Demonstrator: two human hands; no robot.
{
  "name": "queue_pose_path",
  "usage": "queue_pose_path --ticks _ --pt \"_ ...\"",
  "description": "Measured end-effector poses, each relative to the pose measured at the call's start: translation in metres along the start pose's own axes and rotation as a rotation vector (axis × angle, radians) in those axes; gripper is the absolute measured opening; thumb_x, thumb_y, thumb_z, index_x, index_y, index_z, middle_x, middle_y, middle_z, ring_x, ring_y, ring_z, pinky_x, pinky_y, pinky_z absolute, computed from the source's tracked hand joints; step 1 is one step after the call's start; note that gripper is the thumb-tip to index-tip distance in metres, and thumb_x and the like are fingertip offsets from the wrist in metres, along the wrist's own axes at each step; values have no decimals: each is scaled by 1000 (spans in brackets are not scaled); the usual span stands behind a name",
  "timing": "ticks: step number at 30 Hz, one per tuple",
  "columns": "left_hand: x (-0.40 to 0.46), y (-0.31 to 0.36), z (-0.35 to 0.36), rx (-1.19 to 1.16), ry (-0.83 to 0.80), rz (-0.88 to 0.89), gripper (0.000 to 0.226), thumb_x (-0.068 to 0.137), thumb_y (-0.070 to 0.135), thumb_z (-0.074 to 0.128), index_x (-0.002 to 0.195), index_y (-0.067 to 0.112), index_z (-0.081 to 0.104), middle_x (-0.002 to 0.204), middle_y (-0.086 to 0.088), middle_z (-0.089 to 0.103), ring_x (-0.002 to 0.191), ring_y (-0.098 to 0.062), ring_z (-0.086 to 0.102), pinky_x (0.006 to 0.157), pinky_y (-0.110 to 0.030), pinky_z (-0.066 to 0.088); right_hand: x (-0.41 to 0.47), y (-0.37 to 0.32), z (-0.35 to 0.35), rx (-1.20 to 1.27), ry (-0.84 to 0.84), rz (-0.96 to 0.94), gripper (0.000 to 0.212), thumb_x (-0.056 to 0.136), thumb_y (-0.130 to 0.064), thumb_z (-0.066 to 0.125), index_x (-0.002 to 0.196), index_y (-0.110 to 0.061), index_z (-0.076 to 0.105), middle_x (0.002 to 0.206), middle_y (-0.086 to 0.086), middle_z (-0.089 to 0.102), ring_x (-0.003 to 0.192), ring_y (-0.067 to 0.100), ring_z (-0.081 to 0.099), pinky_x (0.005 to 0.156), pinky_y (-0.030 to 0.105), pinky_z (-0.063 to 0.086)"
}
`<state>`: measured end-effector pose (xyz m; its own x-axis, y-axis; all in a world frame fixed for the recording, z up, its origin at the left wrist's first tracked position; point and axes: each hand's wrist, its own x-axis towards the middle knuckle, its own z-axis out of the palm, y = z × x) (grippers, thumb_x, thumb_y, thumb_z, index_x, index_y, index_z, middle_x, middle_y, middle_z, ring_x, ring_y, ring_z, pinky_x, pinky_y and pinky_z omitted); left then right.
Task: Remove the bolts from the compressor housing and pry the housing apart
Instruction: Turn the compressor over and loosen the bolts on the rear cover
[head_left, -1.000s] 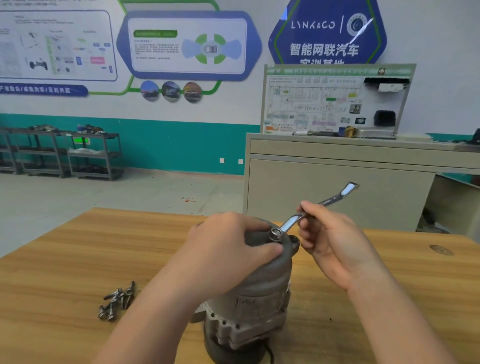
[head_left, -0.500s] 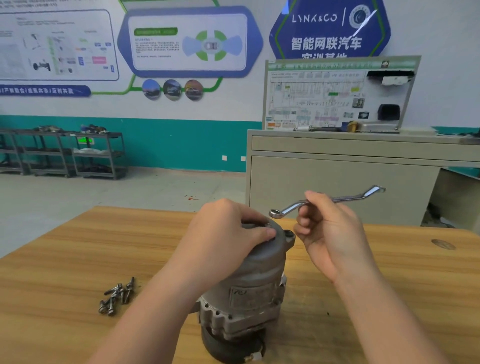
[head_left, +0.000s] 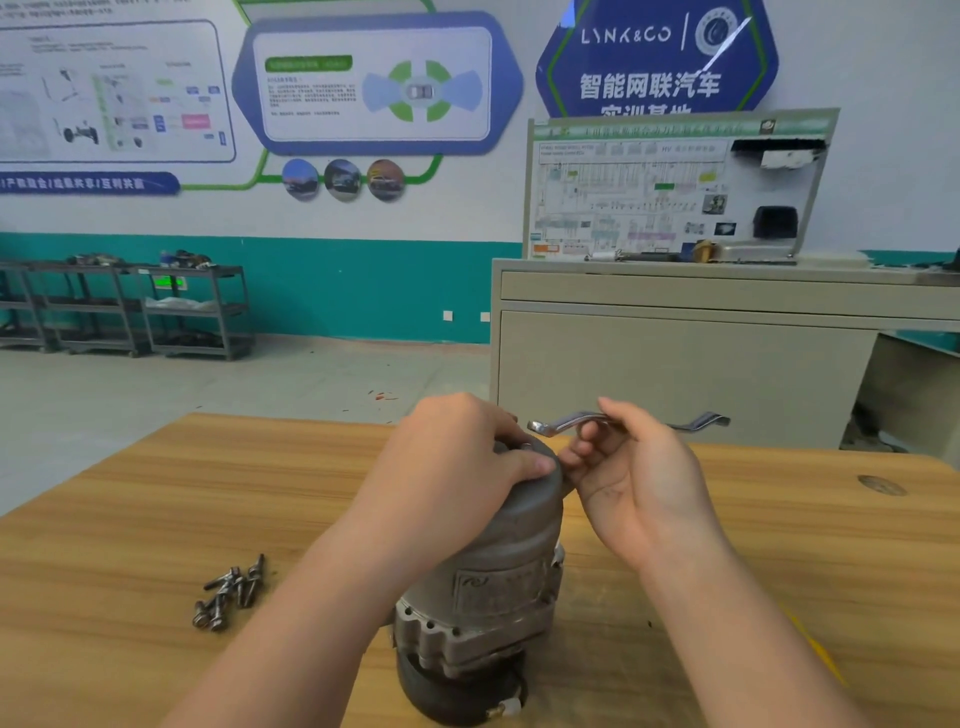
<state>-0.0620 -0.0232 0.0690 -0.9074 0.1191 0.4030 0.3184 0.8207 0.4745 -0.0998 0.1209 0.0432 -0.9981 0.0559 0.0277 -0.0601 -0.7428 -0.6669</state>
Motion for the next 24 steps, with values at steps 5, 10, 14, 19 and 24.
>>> queue_pose_path --ticks 5,10,14,19,24 --pt "3 3 -2 38 -12 -8 36 76 55 75 100 29 74 106 7 70 88 -7 53 65 -10 34 -2 0 1 5 12 15 28 96 -13 49 68 -8 51 49 2 50 41 13 46 43 22 41" --pt "-3 -3 -8 -3 -112 41 54 81 51 72 130 33 60 122 12 65 108 -5 55 83 -21 40 -2 -4 -1 3 -10 8 27 96 -11 48 69 -8 48 49 3 47 40 12 42 39 23 38" --pt "-4 -5 -11 -32 -111 43 41 86 44 70 126 31 66 117 14 68 102 -1 56 87 -20 43 -3 -2 -3 -171 -78 -168 22 95 -5 51 73 -10 49 50 3 51 42 11 45 39 23 37" --pt "0 -9 -11 -42 -79 42 29 83 45 73 111 35 72 102 19 69 93 3 58 81 -15 45 -13 -2 -3 -557 -13 -533 21 91 -8 61 71 -11 53 46 -1 56 40 9 50 41 20 39" --pt "-5 -14 -13 8 -63 78 23 81 55 69 103 48 70 90 27 67 81 15 52 69 -6 39 -19 2 -4 -640 68 -762 33 82 -21 61 53 -25 47 40 -3 49 39 7 45 42 16 38"
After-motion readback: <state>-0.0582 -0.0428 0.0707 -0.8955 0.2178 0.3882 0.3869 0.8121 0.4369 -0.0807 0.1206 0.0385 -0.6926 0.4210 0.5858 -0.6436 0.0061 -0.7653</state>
